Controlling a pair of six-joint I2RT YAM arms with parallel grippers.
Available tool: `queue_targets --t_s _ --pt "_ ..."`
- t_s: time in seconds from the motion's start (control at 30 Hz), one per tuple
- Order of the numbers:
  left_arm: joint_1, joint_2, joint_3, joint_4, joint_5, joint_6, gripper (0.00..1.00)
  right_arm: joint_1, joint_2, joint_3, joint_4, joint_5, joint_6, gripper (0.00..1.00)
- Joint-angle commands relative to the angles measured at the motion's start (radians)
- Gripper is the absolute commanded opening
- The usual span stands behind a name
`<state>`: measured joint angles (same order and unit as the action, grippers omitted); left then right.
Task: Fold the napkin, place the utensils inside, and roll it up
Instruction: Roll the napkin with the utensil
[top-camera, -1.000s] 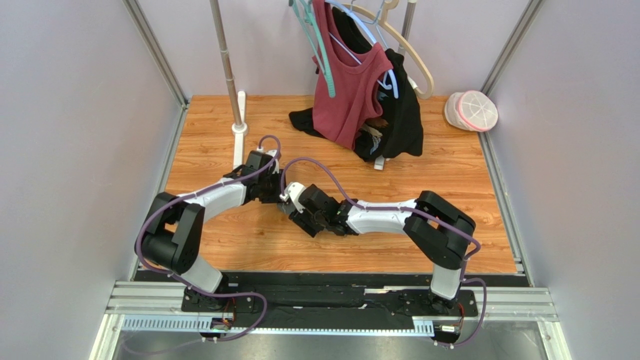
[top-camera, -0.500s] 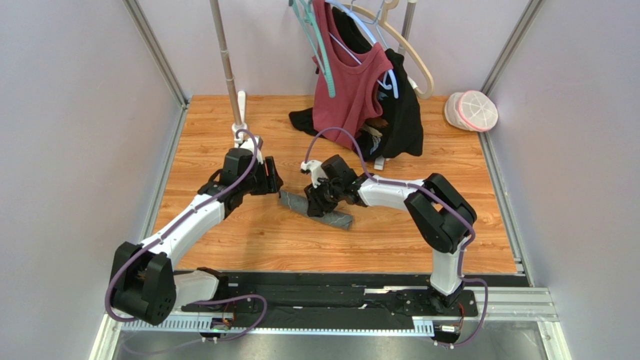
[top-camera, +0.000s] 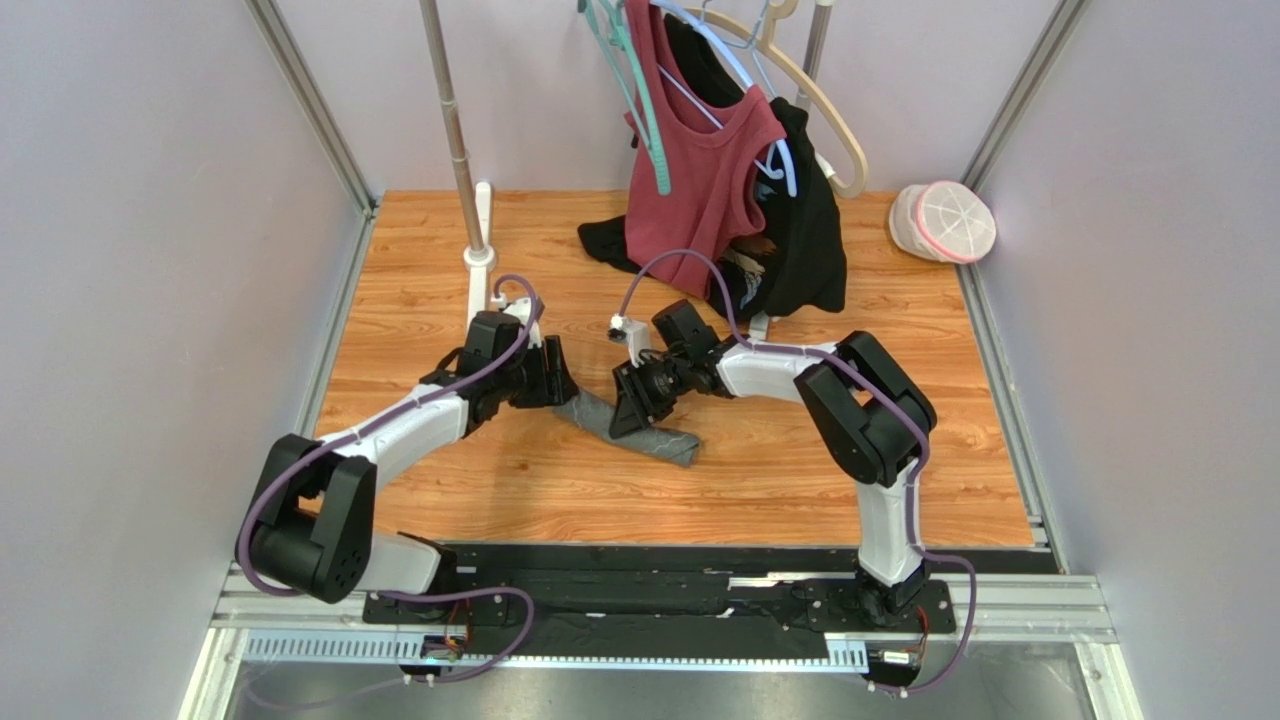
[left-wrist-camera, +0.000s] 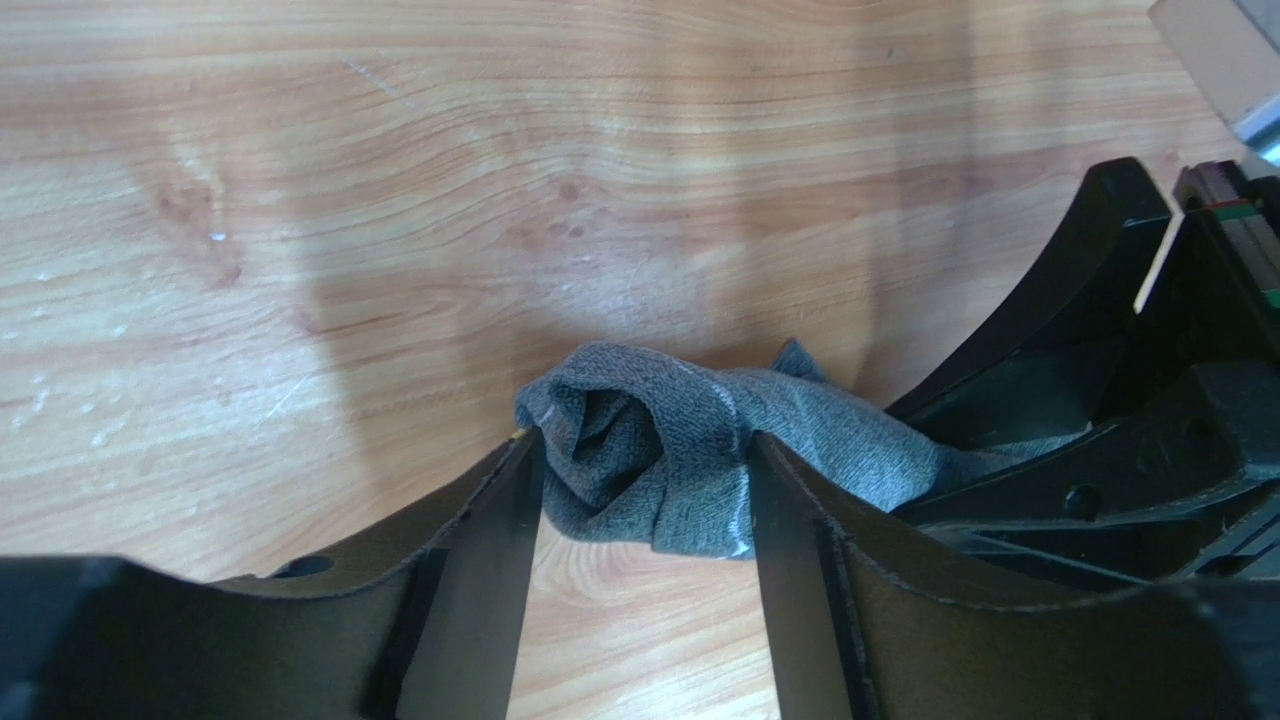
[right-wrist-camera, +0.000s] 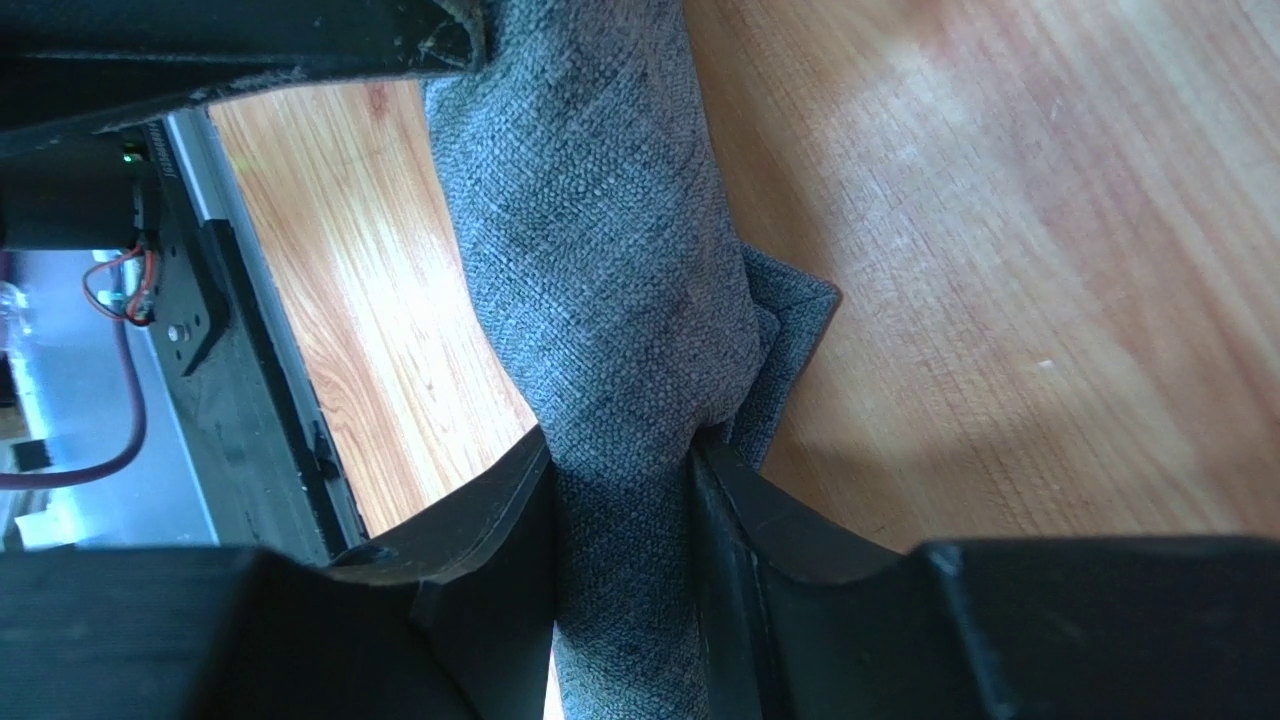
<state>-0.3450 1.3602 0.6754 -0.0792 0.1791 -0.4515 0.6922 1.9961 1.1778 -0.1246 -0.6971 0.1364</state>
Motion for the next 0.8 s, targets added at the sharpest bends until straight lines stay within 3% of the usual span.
queue_targets --t_s 0.0,0.1,0.17,0.27,0.5,0.77 --pt "0.003 0.033 0.012 0.068 0.039 -0.012 0.49 -0.005 0.055 -0.009 -0.092 -0.013 0.019 0.39" --pt "0.003 0.063 0.015 0.064 0.054 -0.015 0.28 -0.008 0.041 -0.006 -0.092 -0.01 0.022 0.44" --pt "0.003 0.086 0.018 0.053 0.051 -0.016 0.17 -0.011 0.029 0.0 -0.098 -0.005 0.022 0.54" --pt "0.003 0.118 0.032 0.029 0.043 -0.016 0.09 -0.011 -0.016 0.008 -0.116 0.027 0.017 0.61" --pt "0.003 0.207 0.119 -0.033 0.045 -0.01 0.04 0.01 -0.172 -0.026 -0.126 0.203 -0.021 0.66" --pt "0.005 0.269 0.179 -0.082 0.053 0.01 0.03 0.159 -0.316 -0.153 -0.004 0.556 -0.132 0.67"
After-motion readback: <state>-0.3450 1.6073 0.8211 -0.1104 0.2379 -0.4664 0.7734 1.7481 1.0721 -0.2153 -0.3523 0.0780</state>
